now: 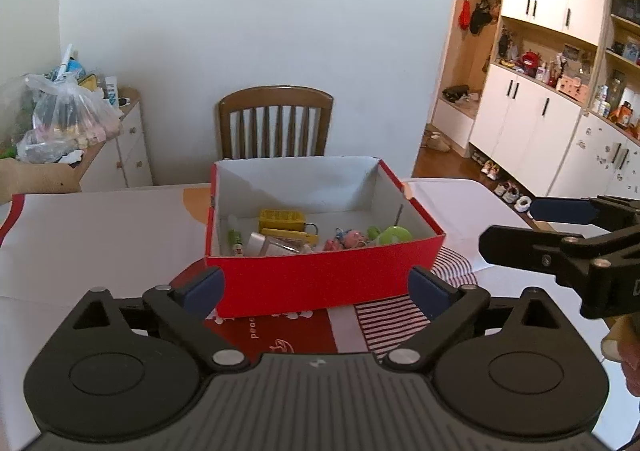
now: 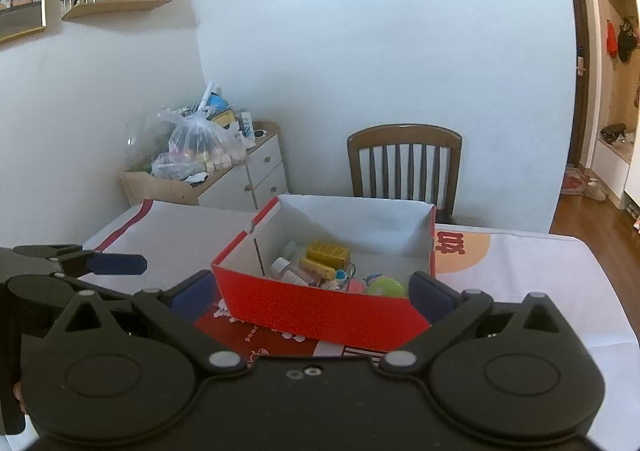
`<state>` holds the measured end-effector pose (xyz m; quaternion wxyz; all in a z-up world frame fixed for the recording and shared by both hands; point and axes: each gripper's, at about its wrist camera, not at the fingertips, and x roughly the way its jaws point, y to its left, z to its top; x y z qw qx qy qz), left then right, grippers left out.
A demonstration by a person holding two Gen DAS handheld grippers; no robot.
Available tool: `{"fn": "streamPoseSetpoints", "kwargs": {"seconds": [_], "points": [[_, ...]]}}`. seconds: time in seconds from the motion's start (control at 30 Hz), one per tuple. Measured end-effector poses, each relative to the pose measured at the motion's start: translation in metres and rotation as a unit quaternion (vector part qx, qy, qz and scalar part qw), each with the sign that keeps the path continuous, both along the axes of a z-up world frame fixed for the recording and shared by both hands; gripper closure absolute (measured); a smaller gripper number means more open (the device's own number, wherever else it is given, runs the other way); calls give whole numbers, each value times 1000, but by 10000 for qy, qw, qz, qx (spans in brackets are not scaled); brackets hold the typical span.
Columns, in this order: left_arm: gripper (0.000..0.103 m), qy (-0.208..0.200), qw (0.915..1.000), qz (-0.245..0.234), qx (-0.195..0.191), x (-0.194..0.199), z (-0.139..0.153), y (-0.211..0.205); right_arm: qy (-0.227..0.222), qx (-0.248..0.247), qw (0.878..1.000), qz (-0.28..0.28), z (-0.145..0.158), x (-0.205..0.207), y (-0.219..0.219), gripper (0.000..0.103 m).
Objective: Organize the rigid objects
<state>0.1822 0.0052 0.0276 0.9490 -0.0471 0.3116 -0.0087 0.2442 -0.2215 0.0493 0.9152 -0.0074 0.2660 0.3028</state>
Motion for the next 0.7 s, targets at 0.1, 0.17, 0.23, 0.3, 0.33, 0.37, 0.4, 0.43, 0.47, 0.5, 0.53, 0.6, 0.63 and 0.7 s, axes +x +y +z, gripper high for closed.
{"fn": "streamPoseSetpoints", "kwargs": {"seconds": [0.1,0.17,0.23,0.3,0.33,0.37,0.4,0.43,0.47,0.5,0.53,0.6,0.63,0.7], "points": [[4,-36,10000,-22,-19,-3,1,-3,-65,15,10000,-62,1,-4,-1,0],[4,-66,10000,-34,-40,-5,2,-3,-67,51,9999,-85,1,-7,-5,0],[4,-85,9999,-35,-50,-8,2,-4,-51,89,9999,-108,1,-9,-7,0],[4,-87,9999,-48,-57,-9,1,-5,-29,110,9998,-139,1,-10,-10,0],[4,-90,9999,-53,-56,-10,1,-6,-9,123,9998,-138,0,-11,-10,0],[4,-102,9999,-45,-46,-11,1,-6,4,132,9998,-142,0,-12,-11,0],[4,-122,9999,-44,-50,-11,1,-6,11,136,9998,-159,0,-13,-12,0],[4,-123,9999,-49,-78,-12,1,-6,20,138,9998,-164,0,-14,-12,0],[4,-123,9999,-34,-107,-13,1,-6,31,143,9997,-170,0,-15,-13,0],[4,-132,9998,-20,-129,-14,1,-6,40,145,9997,-179,0,-16,-13,0],[4,-133,9998,-24,-143,-15,2,-6,48,140,9997,-194,-1,-17,-13,0],[4,-112,9998,-19,-163,-15,2,-4,63,131,9996,-223,-1,-18,-14,0],[4,-101,9998,-15,-169,-15,2,-3,74,129,9996,-227,-2,-19,-14,0],[4,-80,9998,-18,-183,-17,3,-3,98,120,9996,-242,-3,-22,-15,0]]}}
